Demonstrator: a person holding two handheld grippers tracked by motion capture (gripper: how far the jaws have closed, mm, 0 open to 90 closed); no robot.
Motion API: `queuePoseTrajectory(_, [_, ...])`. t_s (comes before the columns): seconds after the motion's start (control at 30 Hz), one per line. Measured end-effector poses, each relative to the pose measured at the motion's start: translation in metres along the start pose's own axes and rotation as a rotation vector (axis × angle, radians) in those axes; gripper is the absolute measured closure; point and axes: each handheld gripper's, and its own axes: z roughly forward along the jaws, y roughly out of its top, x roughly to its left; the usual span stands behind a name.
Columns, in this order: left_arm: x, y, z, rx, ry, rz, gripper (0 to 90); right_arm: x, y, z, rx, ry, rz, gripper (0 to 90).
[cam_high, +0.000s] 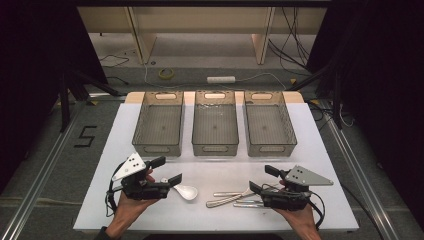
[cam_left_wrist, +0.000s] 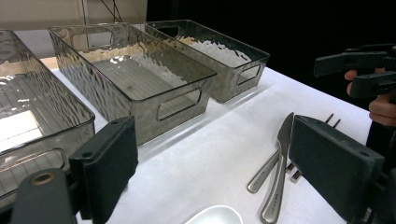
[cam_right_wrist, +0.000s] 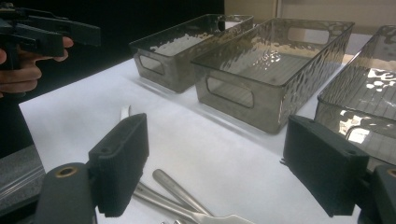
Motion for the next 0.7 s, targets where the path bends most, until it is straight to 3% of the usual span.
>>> queuePoseTrajectory(0.3, [0.0003,0.0001,0.0000,0.001,0.001,-0.001,15.0,-0.0026,0.0013,-0.0010,0.019,0.004,0.003,24.6])
queuePoseTrajectory(0.43, [0.0003,0.0001,0.0000,0.001,0.001,-0.002,15.0,-0.0022,0.0023,-0.0004,0.040,0.010,-0.018,24.9])
queuePoseTrajectory(0.6, [0.0004,0.0001,0.0001,0.002,0.002,0.000,15.0,-0.0026,0.0056,0.0006,0.101,0.033,-0.065,26.5])
queuePoseTrajectory(0.7, [0.0004,0.0001,0.0002,0.002,0.002,-0.002,15.0,-0.0030,0.0082,0.0025,0.181,0.064,-0.104,27.0])
